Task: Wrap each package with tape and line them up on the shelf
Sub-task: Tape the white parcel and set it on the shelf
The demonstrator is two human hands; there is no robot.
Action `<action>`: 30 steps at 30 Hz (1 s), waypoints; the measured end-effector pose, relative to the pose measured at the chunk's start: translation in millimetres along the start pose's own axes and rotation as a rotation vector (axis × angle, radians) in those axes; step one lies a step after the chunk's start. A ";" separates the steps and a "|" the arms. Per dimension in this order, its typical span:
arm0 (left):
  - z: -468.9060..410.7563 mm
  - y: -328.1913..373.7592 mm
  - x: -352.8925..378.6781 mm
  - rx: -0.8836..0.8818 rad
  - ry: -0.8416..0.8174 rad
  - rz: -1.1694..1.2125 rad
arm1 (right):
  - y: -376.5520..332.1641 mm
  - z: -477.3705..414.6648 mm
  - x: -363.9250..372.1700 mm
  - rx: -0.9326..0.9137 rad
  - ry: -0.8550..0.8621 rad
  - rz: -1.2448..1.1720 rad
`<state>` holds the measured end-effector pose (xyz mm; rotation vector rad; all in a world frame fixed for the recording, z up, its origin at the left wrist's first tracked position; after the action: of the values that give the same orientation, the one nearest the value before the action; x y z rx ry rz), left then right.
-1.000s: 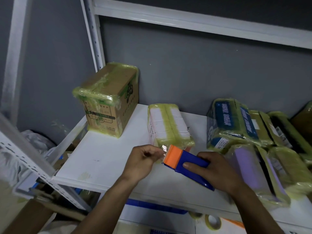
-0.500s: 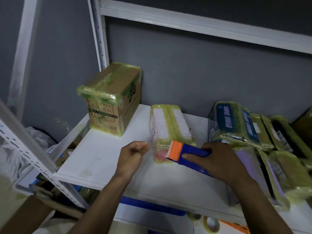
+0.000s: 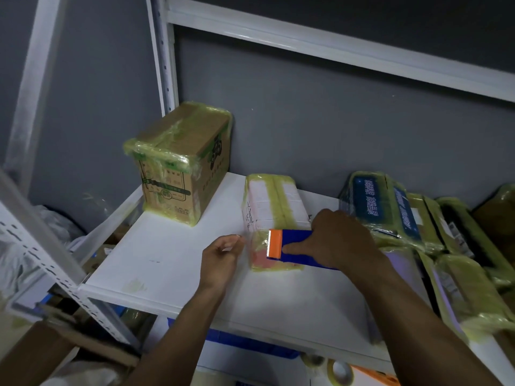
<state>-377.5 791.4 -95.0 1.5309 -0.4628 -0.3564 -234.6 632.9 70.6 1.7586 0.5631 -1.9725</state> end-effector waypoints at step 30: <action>7.4 -6.5 31.1 0.339 -0.445 0.066 | 9.6 -16.0 13.9 0.028 -0.042 -0.024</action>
<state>-354.0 769.4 -99.6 1.7603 -0.9596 -0.5937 -217.5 633.4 54.9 1.7309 0.5478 -2.0379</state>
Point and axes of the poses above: each hand's wrist, its own z-axis away from the middle knuckle, its own x-axis out of the palm, y = z × x, the point moved 5 cm from there along -z, towards the middle knuckle, and after that the axes turned 9 degrees about x, right-handed, at the moved point
